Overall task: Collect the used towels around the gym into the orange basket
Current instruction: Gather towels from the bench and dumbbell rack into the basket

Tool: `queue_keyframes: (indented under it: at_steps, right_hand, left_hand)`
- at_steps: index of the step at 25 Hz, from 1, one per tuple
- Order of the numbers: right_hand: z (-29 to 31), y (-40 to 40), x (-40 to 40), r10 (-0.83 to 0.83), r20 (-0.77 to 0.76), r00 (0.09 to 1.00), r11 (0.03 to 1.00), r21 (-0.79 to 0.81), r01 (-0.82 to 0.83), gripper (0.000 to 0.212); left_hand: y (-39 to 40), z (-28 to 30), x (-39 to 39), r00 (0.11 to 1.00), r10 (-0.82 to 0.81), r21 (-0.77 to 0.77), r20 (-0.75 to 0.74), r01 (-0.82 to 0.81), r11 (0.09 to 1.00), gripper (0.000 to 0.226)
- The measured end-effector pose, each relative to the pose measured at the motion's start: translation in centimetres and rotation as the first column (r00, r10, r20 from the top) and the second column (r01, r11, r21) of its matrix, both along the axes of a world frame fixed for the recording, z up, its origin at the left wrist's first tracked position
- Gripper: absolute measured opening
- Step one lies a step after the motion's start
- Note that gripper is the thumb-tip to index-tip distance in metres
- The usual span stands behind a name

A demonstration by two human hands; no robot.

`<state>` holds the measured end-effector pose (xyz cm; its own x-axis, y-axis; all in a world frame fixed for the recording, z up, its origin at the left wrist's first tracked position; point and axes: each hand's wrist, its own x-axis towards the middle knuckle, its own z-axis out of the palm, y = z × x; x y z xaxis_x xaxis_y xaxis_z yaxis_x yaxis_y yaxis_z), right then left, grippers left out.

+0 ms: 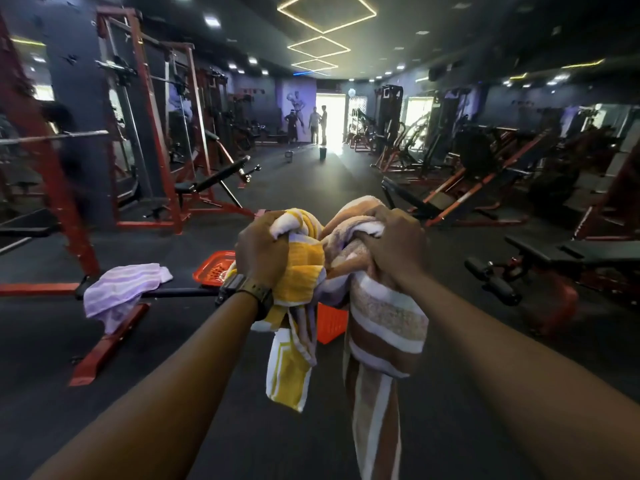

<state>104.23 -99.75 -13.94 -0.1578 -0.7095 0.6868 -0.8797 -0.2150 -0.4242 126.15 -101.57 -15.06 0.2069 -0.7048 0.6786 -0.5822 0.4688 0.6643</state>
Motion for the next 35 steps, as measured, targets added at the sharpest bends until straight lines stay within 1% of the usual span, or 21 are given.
queue_keyframes:
  at_steps: [3,7,11,15,18,23,26,29,32,35]
  right_hand:
    - [0.8,-8.2,-1.3,-0.025,0.007,1.000,1.000,-0.014,0.025,0.032]
    - [0.2,-20.5,-4.4,-0.040,0.012,0.999,0.997,-0.069,0.041,0.032]
    - [-1.6,-32.8,-8.2,-0.028,0.065,0.998,0.996,-0.087,0.033,0.033]
    - [-1.9,-45.0,-11.1,-0.004,0.128,0.992,0.999,-0.053,0.011,0.029]
    - [-2.1,-53.3,-11.9,0.025,0.124,0.992,0.998,-0.063,-0.018,0.027]
    - [-4.0,-66.8,-12.1,0.032,0.169,0.985,0.995,-0.099,-0.015,0.025]
    - [-5.3,-74.7,-11.4,0.020,0.207,0.978,0.998,-0.068,-0.006,0.024]
    - [-6.8,-81.1,-11.0,0.032,0.276,0.961,0.998,-0.058,-0.017,0.023]
    - [-8.6,-87.7,-10.5,0.053,0.326,0.944,0.998,-0.035,-0.043,0.023]
    - [-10.7,-93.5,-9.5,0.094,0.370,0.924,0.995,-0.020,-0.093,0.024]
  left_hand:
    - [-8.6,0.7,-1.9,0.999,-0.029,0.002,0.016,0.029,1.000,0.042]
    - [-20.9,0.2,-5.4,0.998,-0.047,-0.005,0.031,0.047,0.999,0.052]
    - [-32.3,-1.0,-9.9,0.998,-0.057,-0.032,0.021,0.057,0.998,0.041]
    - [-44.2,-1.9,-13.6,0.999,-0.045,0.020,-0.001,0.045,0.999,0.035]
    - [-52.4,-2.6,-15.2,0.999,-0.034,0.027,-0.031,0.035,0.999,0.029]
    - [-65.6,-4.8,-16.7,0.987,-0.086,0.034,-0.133,0.091,0.995,0.022]
    - [-72.7,-6.0,-17.3,0.978,-0.120,0.047,-0.170,0.130,0.990,0.018]
    - [-78.5,-6.9,-17.2,0.975,-0.123,0.071,-0.187,0.138,0.988,0.017]
    - [-84.4,-8.3,-16.7,0.977,-0.099,0.088,-0.188,0.117,0.989,0.019]
    - [-89.2,-9.7,-15.8,0.982,-0.043,0.087,-0.182,0.059,0.994,0.019]
